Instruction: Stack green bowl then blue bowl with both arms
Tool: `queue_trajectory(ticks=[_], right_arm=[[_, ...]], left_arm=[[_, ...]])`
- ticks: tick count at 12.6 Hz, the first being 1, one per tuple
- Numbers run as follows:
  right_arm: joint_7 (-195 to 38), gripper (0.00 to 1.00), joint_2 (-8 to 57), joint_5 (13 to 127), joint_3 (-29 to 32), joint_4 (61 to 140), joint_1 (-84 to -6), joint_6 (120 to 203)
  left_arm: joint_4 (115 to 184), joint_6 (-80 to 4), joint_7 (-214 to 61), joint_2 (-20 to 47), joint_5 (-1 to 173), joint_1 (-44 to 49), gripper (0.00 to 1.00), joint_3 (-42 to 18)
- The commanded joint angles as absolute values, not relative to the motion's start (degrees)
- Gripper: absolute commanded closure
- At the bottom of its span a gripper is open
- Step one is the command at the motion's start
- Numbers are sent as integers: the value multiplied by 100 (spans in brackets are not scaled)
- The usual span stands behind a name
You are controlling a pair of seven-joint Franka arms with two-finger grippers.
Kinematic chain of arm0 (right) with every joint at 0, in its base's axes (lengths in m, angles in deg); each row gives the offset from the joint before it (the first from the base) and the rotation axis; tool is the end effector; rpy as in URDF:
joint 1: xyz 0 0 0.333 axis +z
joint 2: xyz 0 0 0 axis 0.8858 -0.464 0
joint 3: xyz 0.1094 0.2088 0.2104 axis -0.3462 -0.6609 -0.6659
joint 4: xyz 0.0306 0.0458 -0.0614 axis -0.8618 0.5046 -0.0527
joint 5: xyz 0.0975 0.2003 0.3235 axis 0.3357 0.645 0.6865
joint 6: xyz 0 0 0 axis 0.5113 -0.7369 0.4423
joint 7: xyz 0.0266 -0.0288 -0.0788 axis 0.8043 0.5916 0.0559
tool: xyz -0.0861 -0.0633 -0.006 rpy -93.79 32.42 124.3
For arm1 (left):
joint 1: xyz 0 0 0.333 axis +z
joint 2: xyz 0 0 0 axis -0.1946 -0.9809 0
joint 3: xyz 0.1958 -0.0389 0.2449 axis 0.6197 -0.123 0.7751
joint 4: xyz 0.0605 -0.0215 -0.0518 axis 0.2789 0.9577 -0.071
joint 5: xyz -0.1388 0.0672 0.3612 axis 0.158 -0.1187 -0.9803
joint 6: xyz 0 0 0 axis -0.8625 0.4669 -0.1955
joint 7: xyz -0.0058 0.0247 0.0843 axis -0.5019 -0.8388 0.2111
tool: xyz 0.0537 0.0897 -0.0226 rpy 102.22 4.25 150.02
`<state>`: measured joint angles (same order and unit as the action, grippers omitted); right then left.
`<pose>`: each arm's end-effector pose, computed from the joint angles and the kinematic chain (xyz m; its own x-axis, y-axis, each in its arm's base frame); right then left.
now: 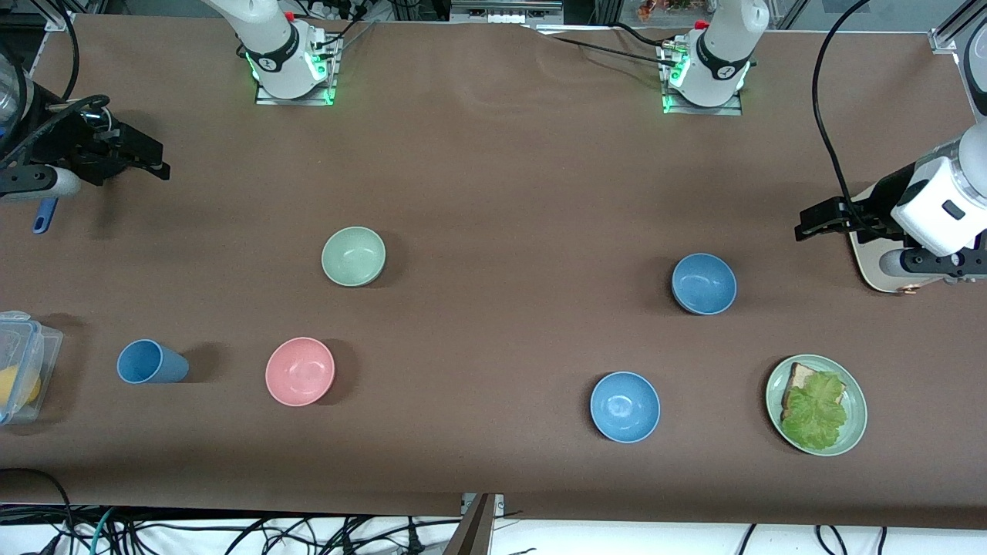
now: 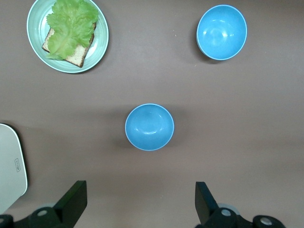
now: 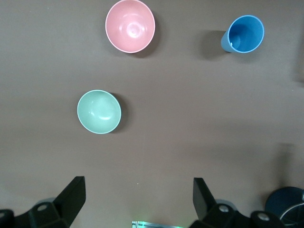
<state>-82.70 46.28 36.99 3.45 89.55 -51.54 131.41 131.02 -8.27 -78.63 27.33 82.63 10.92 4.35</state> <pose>0.5543 0.0407 0.6153 0.9931 0.0822 -0.0834 0.0772 -0.9951 -0.0615 0.6097 -0.0337 0.5715 0.9940 0.0267 -0.1062 0.0367 -0.9950 0.0933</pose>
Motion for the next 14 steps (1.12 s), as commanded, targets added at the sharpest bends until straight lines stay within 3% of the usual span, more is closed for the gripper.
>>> queue_trajectory(ticks=[1, 14], right_arm=[[-8171, 0, 4815, 3604, 140, 9291, -5339, 13180], [-8153, 0, 4746, 3595, 140, 9319, -5321, 13233]], left_arm=[[12929, -742, -7965, 2644, 8377, 1105, 0, 426], [12920, -742, -7965, 2653, 8341, 1123, 0, 443]])
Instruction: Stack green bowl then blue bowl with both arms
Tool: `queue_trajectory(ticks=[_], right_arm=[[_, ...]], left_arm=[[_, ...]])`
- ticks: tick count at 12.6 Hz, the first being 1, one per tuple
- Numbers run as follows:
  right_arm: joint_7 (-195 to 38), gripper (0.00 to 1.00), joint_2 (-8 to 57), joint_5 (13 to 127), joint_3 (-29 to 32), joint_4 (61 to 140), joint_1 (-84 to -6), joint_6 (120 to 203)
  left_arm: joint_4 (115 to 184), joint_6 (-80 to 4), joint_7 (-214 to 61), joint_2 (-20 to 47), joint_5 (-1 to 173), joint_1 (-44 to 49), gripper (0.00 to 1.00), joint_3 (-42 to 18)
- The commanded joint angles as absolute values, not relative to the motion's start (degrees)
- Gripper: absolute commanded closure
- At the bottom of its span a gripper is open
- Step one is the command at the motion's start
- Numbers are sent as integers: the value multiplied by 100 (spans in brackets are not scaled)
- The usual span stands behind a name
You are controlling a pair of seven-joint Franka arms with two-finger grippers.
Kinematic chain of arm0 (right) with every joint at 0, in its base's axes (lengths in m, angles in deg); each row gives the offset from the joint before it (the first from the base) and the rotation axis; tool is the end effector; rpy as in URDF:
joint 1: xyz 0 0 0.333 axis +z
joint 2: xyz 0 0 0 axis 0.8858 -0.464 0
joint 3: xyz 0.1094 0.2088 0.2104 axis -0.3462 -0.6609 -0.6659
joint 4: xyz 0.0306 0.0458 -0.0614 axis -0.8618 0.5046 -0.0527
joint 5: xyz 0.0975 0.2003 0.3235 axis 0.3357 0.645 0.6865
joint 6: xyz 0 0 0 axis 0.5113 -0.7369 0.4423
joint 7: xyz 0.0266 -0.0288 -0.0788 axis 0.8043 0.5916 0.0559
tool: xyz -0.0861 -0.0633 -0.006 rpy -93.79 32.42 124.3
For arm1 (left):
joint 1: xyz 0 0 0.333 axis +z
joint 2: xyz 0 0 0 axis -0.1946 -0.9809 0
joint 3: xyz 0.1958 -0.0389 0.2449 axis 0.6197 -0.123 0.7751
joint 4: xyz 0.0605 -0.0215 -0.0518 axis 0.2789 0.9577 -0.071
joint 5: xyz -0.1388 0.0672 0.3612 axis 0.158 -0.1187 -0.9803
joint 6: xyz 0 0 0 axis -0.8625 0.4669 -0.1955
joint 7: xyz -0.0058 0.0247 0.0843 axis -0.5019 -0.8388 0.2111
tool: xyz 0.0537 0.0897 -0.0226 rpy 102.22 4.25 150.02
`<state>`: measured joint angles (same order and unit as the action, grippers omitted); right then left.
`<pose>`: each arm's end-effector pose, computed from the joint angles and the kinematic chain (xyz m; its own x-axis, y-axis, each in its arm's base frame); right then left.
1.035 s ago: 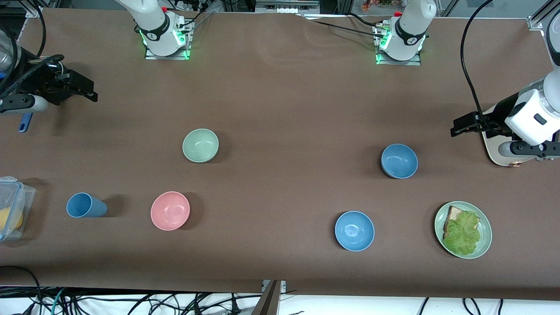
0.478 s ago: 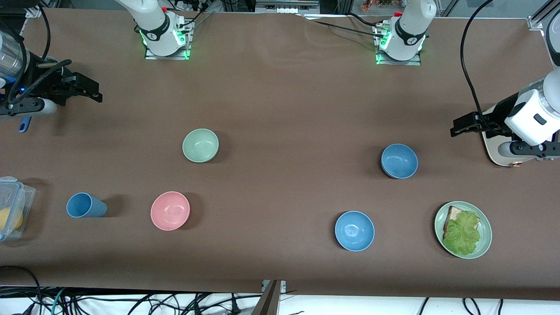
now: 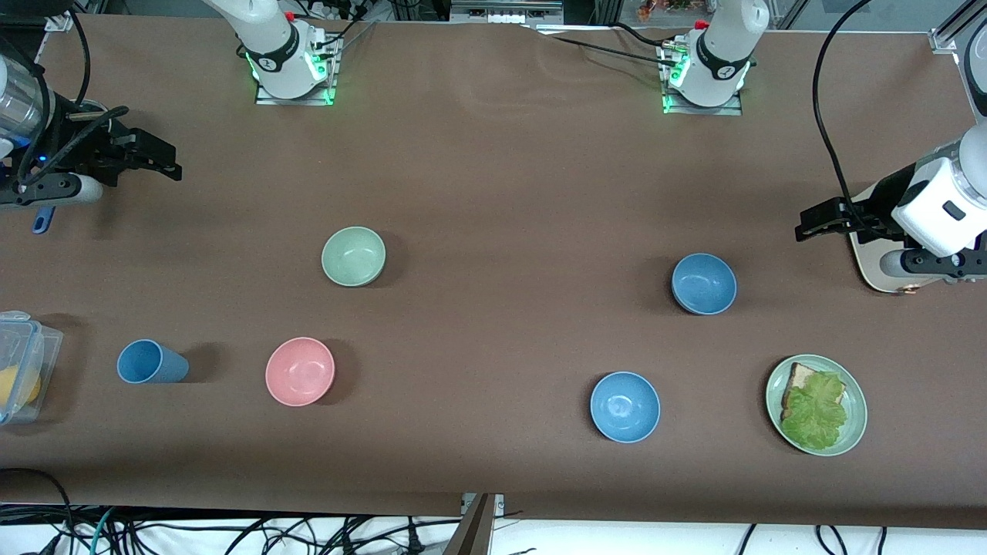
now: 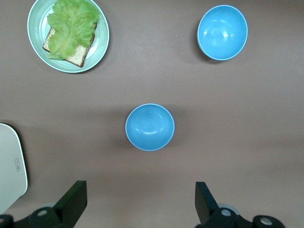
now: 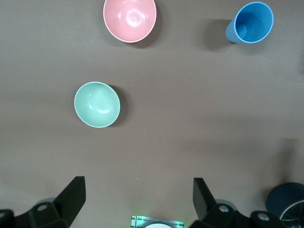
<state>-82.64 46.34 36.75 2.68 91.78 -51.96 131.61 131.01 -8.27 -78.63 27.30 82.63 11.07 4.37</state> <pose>0.5527 0.0433 0.5981 0.9891 0.0884 -0.1177 0.0819 -0.9949 -0.0587 0.6099 -0.0320 0.5713 0.9939 0.0297 -0.1065 0.0397 -0.9949 0.0933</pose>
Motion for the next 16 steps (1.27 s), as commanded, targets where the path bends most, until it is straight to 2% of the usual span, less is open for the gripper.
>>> queue_trajectory(ticks=[1, 16], right_arm=[[-8153, 0, 4720, 3595, 140, 9310, -5312, 13234], [-8197, 0, 4693, 3604, 140, 9513, -5312, 13471]], left_arm=[[12920, -742, -7965, 2653, 8341, 1122, 0, 443], [12920, -742, -7965, 2653, 8350, 1114, 0, 443]])
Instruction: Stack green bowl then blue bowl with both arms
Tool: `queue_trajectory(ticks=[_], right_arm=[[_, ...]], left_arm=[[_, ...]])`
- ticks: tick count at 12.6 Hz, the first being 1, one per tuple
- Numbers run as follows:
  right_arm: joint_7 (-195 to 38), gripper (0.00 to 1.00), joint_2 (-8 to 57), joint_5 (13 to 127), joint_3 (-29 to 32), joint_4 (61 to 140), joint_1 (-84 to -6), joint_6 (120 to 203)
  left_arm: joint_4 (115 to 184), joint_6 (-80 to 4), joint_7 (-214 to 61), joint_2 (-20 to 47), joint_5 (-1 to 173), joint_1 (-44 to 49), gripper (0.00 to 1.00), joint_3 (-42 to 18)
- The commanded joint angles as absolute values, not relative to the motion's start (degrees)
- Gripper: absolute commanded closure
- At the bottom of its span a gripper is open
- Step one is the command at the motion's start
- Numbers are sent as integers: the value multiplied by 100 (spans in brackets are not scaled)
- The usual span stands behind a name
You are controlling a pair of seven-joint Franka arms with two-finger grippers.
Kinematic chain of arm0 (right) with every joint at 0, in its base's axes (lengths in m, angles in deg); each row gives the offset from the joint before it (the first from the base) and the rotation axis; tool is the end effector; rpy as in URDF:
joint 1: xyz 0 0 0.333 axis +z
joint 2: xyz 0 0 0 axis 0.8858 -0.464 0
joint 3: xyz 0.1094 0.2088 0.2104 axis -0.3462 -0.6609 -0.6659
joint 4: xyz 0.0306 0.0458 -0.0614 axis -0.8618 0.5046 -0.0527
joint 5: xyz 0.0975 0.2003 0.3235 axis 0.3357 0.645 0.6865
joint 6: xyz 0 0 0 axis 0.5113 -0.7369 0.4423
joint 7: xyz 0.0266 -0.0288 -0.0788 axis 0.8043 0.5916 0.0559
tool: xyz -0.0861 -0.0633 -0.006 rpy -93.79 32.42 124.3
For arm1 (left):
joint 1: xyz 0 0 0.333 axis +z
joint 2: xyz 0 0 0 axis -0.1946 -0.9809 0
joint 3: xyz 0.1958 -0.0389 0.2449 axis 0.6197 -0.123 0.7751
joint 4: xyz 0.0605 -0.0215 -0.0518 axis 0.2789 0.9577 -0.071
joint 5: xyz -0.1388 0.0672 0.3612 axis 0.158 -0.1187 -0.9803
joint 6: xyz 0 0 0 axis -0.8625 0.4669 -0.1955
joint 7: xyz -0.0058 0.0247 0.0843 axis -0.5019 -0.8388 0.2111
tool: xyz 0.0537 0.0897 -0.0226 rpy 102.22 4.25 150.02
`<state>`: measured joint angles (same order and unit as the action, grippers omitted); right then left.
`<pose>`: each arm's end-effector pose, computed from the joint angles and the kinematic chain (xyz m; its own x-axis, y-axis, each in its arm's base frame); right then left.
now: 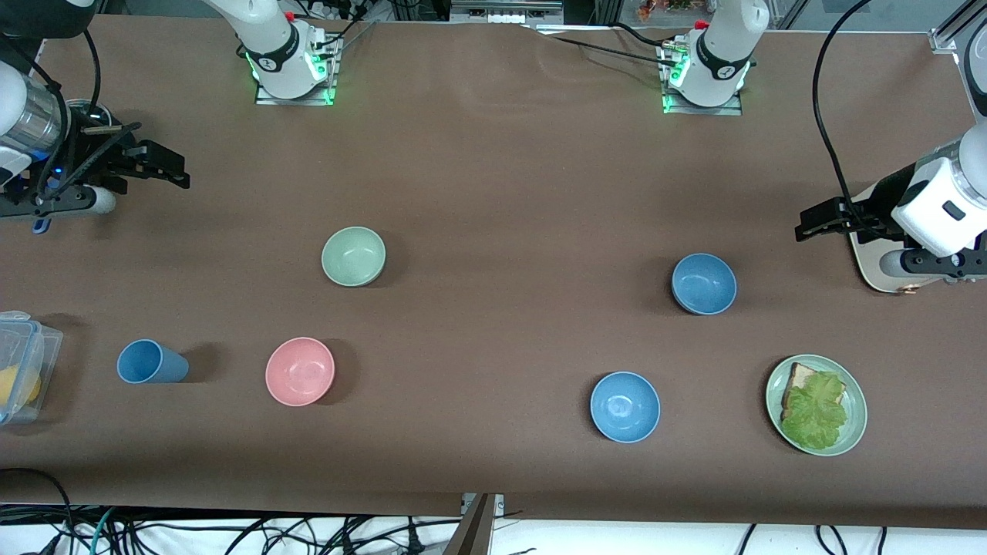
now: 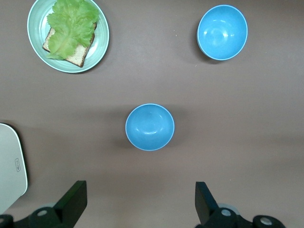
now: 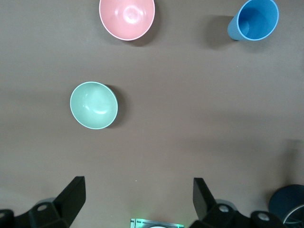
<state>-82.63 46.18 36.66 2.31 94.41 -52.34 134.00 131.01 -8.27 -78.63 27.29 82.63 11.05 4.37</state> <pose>0.5557 0.0429 0.5784 0.9885 0.0858 -0.1247 0.0791 -0.9952 -0.0570 0.6100 -0.0322 0.5712 0.9939 0.0293 -0.1067 0.0394 -0.9949 0.0932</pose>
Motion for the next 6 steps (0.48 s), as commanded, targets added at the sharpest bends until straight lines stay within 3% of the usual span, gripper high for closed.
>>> queue_trajectory(ticks=[1, 6], right_arm=[[-8197, 0, 4693, 3604, 140, 9513, -5312, 13471], [-8197, 0, 4702, 3604, 140, 9556, -5303, 13515]], left_arm=[[12920, -742, -7965, 2644, 8359, 1114, 0, 443], [12920, -742, -7965, 2653, 8359, 1114, 0, 443]])
